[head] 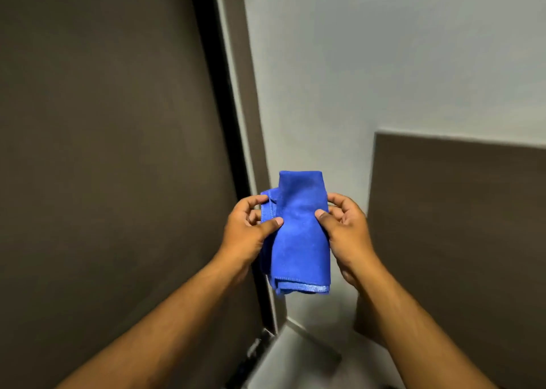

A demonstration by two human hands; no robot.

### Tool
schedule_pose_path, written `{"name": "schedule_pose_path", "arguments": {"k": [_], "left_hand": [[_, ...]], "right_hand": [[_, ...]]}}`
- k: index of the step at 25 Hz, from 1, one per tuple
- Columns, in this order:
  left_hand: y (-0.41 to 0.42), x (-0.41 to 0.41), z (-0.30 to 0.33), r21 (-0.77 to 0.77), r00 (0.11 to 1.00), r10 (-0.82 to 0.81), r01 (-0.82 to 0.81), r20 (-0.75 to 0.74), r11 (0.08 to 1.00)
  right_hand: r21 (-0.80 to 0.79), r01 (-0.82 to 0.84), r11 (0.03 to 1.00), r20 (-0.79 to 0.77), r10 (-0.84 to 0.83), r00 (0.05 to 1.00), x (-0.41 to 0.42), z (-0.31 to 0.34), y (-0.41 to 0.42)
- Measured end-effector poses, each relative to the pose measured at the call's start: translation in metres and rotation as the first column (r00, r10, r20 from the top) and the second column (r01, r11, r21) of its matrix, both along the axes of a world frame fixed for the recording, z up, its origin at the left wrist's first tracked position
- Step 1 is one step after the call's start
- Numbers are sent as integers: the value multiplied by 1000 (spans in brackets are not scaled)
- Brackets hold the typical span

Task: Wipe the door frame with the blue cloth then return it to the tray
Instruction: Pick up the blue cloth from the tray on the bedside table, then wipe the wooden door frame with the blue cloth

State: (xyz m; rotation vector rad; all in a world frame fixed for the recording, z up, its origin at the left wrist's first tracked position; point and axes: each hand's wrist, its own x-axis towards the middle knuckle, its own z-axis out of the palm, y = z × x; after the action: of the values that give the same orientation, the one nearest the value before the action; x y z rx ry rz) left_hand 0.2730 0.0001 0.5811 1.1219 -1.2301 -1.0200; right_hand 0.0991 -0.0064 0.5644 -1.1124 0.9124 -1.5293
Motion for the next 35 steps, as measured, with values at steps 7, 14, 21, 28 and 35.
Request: {"name": "schedule_pose_path", "arguments": {"k": [7, 14, 21, 28, 35], "left_hand": [[102, 124, 112, -258, 927, 360, -324, 102, 910], [270, 263, 185, -469, 685, 725, -618, 72, 631], [411, 380, 235, -694, 355, 925, -631, 137, 345], [438, 460, 255, -686, 153, 958, -671, 241, 280], [442, 504, 237, -718, -55, 901, -626, 431, 305]], "right_hand": [[-344, -199, 918, -68, 187, 980, 142, 107, 41], [-567, -363, 739, -152, 339, 928, 325, 190, 162], [-752, -293, 590, -103, 335, 937, 465, 245, 292], [-830, -145, 539, -137, 55, 989, 559, 241, 322], [-846, -260, 465, -517, -598, 612, 616, 200, 316]]}}
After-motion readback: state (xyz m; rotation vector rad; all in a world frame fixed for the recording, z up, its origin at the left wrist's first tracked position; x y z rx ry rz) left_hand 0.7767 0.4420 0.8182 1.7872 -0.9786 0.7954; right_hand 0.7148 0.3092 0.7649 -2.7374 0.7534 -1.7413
